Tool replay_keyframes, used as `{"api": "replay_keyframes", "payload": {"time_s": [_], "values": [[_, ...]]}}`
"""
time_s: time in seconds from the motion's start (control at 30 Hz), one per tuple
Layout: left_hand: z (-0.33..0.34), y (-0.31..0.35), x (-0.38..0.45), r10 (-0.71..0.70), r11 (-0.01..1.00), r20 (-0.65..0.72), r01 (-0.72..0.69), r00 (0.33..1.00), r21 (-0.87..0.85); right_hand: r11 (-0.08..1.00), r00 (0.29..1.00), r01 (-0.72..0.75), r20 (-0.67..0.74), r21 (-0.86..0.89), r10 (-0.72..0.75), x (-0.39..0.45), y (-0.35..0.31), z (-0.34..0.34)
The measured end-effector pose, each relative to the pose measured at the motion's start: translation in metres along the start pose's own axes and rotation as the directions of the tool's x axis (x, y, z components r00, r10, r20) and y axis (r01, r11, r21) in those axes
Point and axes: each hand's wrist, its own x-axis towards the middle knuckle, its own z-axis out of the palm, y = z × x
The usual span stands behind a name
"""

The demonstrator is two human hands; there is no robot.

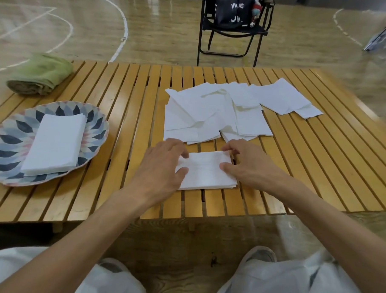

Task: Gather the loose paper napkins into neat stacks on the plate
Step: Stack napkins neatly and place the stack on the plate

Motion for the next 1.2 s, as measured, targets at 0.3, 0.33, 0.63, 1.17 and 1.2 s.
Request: {"api": "replay_keyframes", "payload": {"time_s": [0.3,0.33,0.63,1.17,1.2], "values": [[-0.002,0.008,0.000,0.025,0.995,0.176,-0.042,0.984,0.093,0.992,0.982,0.085,0.176,-0.092,-0.068,0.001,-0.010,0.003],[-0.003,0.009,0.000,0.028,0.995,0.181,-0.045,0.983,0.094,0.990,0.981,0.088,0.183,-0.107,-0.067,0.001,-0.012,0.003],[-0.007,0.018,0.001,0.038,0.999,0.295,-0.041,0.955,0.003,0.994,0.953,0.099,0.290,-0.037,-0.084,-0.006,-0.016,0.001],[-0.021,0.021,0.009,-0.147,0.576,0.166,0.220,0.975,-0.787,0.780,0.996,0.024,0.050,0.626,-0.071,-0.010,-0.025,-0.020],[-0.021,0.022,0.009,-0.148,0.574,0.133,0.195,0.980,-0.795,0.795,0.992,0.052,0.061,0.604,-0.111,-0.011,-0.026,-0.016]]}}
